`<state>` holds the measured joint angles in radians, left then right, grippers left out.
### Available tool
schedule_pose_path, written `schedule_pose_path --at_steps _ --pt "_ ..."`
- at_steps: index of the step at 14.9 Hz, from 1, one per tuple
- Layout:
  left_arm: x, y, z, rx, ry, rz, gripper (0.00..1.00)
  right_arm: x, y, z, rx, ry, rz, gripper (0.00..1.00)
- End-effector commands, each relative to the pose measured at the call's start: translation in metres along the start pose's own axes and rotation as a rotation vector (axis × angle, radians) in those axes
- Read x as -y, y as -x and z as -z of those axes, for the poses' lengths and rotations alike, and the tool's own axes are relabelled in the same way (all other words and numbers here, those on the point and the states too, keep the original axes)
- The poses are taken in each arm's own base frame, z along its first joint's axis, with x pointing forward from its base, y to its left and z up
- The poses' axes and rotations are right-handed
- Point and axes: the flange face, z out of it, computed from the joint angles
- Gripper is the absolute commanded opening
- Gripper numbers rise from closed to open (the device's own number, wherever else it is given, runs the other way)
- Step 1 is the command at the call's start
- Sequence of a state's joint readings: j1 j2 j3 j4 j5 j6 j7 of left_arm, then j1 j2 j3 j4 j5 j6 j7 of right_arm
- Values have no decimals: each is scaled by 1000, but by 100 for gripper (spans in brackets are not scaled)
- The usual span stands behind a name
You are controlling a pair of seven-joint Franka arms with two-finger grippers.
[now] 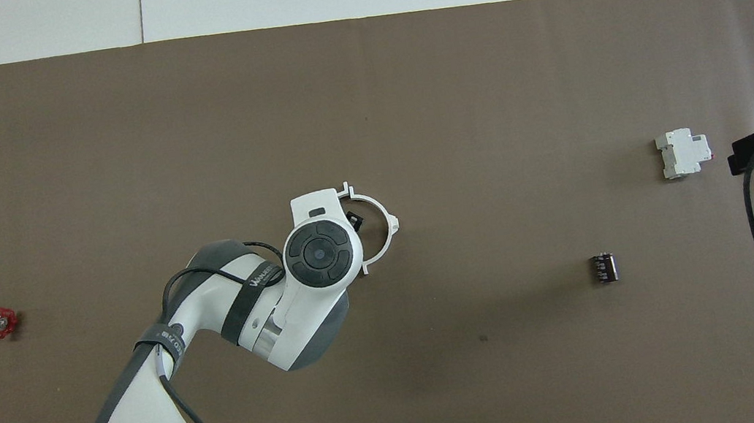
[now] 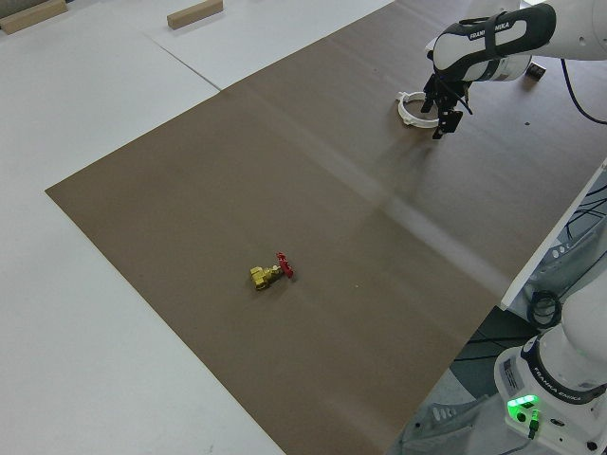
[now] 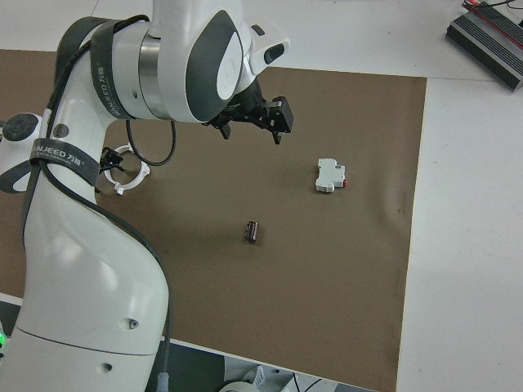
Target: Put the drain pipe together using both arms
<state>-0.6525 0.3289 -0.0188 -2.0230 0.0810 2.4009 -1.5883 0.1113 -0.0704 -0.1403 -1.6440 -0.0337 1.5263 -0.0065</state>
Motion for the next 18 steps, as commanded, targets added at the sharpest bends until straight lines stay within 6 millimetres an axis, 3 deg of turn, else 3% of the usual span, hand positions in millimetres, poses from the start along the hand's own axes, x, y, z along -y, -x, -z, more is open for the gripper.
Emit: schedule_pose_path --at_steps 1,5,8,11,12,18 --pt "-2 1 -1 -14 -12 -18 100 -1 6 3 11 -25 7 100" --pt "-3 0 3 -18 -44 -18 100 -1 6 3 11 -25 7 100" --pt "-9 -4 17 -22 -58 -15 100 -1 6 4 9 -25 7 100" --pt "-14 -22 52 -28 -58 -7 100 -1 6 3 11 -25 7 100" --pt "-13 -36 66 -29 -55 4 100 -1 6 4 9 -25 7 100" --pt "25 -105 156 -22 -108 -110 100 -1 6 3 11 -25 7 100"
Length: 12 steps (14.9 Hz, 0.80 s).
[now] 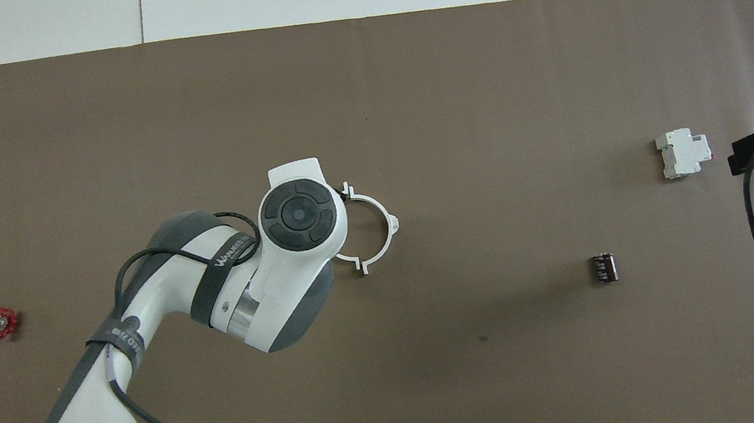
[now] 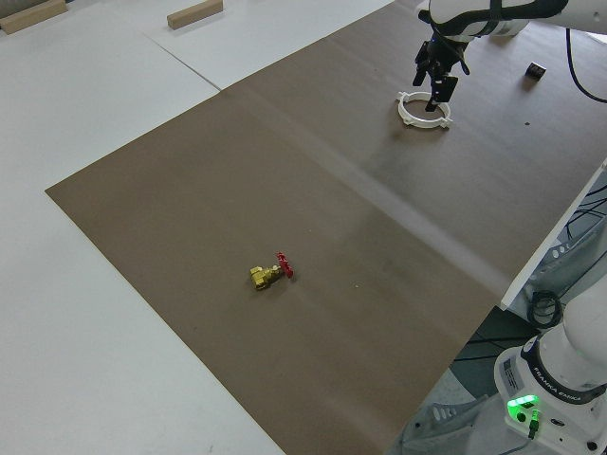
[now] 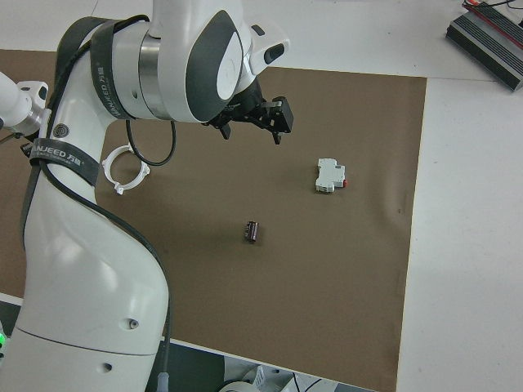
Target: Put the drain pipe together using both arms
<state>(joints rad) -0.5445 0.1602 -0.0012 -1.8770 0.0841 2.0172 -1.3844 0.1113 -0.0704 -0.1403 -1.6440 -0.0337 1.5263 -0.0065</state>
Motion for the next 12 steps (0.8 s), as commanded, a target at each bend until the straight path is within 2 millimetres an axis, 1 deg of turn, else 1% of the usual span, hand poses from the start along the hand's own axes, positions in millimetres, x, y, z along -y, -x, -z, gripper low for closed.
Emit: schedule_pose_path --at_steps 1,2,3,4,5,7,9,10,11,12 --pt "28 -31 37 1 -35 -80 100 -1 6 3 11 -25 7 100" --pt "35 -39 46 6 -48 -114 100 -1 6 3 11 -25 7 100" --pt "43 -52 55 12 -59 -146 100 -1 6 3 11 -25 7 100" --pt "55 -70 63 18 -64 -175 100 -1 6 3 11 -25 7 100" --pt "71 -88 77 20 -53 -219 100 -1 6 3 11 -25 7 100" --pt "109 -125 99 35 -44 -308 100 -1 6 3 11 -25 7 100" --pt "144 -154 111 71 -61 -438 100 -1 6 3 11 -25 7 100" --pt "161 -169 112 90 -71 -502 100 -1 6 3 11 -25 7 100" --pt "175 -181 113 106 -74 -552 100 -1 6 3 11 -25 7 100" --pt "183 -189 114 115 -73 -595 100 -1 6 3 11 -25 7 100"
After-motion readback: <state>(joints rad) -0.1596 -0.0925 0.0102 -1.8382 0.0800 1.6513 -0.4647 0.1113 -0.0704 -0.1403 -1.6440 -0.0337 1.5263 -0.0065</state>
